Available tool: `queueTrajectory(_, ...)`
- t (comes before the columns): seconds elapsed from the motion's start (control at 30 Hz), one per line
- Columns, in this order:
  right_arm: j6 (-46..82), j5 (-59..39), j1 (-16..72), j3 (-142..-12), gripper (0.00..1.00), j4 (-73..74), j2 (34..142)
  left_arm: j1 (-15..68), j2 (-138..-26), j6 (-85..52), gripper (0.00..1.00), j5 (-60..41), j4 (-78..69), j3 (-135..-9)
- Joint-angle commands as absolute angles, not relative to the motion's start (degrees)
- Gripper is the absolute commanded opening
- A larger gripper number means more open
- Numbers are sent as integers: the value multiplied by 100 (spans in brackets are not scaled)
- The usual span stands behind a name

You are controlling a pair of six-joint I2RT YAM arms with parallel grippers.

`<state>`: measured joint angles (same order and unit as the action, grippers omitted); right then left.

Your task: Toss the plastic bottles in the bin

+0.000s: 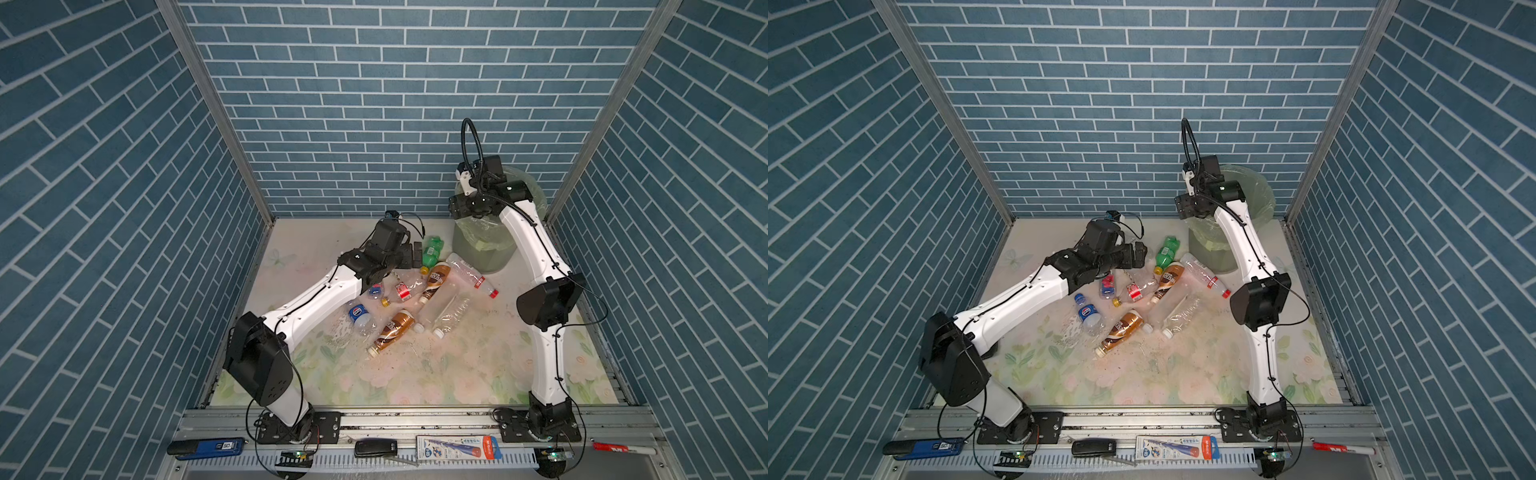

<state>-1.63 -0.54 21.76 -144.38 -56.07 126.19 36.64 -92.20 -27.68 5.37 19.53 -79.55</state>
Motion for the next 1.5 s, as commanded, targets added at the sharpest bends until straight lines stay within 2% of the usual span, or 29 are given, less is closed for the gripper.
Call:
queueTrajectory(0.0,-103,83,2197,-14554,93,-5461,11972,3404,-8963,-3215,99,850,2470,-7746)
queueTrajectory(0.07,-36,60,2197,-14370,99,-5280,11703,3244,-8887,-3516,99,1226,2794,-7675)
queueTrajectory(0.23,141,-24,2279,-13941,99,-4900,11124,3004,-8671,-3948,99,1925,3576,-7575)
queueTrajectory(0.4,45,12,2694,-13195,99,-4596,10647,2769,-8382,-4403,99,1942,4069,-7132)
queueTrajectory(0.53,35,66,3174,-11824,99,-3860,10108,2334,-8165,-4798,99,1803,4576,-6670)
queueTrajectory(0.7,-52,180,3872,-10507,99,-3190,9852,1980,-7937,-4979,99,1116,4020,-5763)
queueTrajectory(0.77,-53,250,4122,-10122,99,-3044,9886,1895,-7969,-5020,95,871,3780,-5541)
queueTrajectory(0.97,54,349,4690,-9180,99,-2585,10077,1865,-8322,-4955,95,372,3335,-5467)
queueTrajectory(1.27,522,164,4791,-8451,99,-2127,10011,1870,-8804,-4828,95,-79,2779,-5311)
queueTrajectory(1.47,624,188,4790,-8191,99,-2018,9976,1872,-8999,-4832,89,-272,2224,-5016)
